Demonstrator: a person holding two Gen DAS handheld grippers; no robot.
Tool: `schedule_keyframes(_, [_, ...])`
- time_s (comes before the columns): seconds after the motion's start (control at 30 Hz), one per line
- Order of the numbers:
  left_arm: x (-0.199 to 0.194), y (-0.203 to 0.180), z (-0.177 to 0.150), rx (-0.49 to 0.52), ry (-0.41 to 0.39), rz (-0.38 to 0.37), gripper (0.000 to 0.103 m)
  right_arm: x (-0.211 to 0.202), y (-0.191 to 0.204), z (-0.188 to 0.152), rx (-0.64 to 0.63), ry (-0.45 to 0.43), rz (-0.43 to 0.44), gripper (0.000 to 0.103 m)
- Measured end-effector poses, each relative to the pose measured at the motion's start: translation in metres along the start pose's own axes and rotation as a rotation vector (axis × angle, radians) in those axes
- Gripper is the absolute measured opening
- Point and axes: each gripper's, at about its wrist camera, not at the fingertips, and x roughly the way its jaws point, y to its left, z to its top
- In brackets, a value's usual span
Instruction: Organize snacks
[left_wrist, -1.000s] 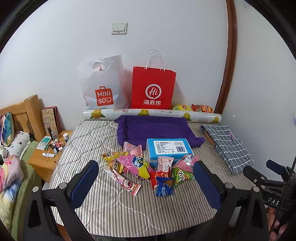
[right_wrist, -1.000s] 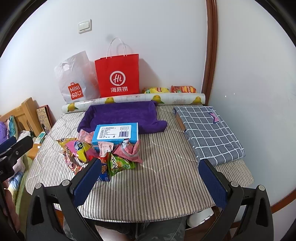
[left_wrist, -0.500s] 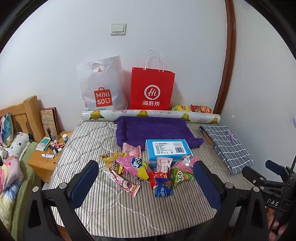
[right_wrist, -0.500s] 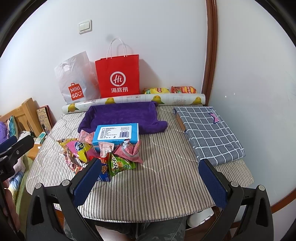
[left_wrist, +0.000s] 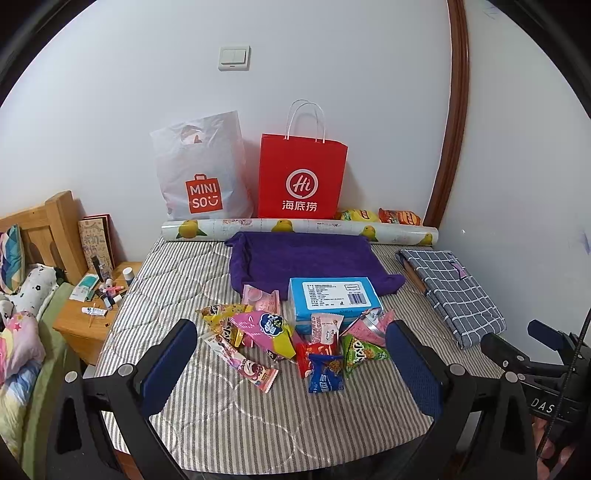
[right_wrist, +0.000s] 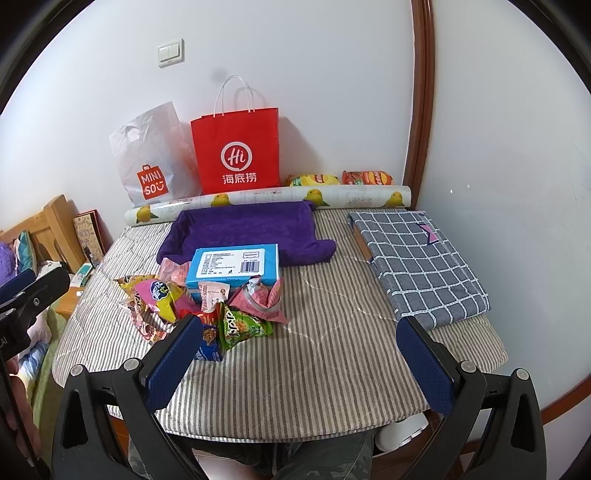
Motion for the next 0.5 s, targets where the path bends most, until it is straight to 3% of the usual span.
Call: schedule_keyframes(0.5, [0.006,0.009,0.000,0.003,-0.011,-0.017,0.103,0.002,0.004,0.001,0.000,0.000,-0.005,0.103])
